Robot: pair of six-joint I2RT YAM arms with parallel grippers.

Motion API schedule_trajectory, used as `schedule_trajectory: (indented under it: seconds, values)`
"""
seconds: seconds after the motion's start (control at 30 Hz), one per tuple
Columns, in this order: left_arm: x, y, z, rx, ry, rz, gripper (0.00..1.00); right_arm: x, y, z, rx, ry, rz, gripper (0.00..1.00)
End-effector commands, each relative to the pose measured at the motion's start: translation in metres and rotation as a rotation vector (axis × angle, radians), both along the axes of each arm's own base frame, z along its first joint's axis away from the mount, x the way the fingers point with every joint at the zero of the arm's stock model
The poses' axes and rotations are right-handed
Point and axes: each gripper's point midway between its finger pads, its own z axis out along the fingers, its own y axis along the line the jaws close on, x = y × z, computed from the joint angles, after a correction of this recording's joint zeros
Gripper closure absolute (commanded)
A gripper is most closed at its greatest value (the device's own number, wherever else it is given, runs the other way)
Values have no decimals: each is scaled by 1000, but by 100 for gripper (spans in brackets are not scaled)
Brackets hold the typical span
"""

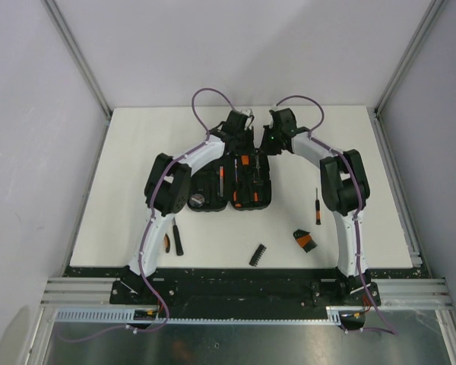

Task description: Pack the tool kit

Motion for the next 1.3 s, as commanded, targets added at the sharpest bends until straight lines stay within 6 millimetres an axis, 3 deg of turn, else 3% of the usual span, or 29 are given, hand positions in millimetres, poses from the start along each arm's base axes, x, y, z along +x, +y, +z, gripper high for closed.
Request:
schedule_trajectory:
  seconds: [0.0,0.5,0.73,0.9,1.07,1.27]
  values:
    - [-33,14,-57,104,174,-17,100,-6,10,-19,11,70,31,95]
    - [-44,4,-62,53,264,-12,100,-49,20,-82,-194,333,38,100]
    - [-42,3,-61,56,278,-7,100,-65,19,-94,-243,390,40,100]
    - [-39,3,-46,53,246,-15,100,-45,16,-69,-247,286,16,100]
    - [-30,6,-13,47,172,-8,85,-16,11,-23,-173,146,-20,98]
    - [-22,8,21,23,112,1,66,7,7,40,-72,-10,-33,85]
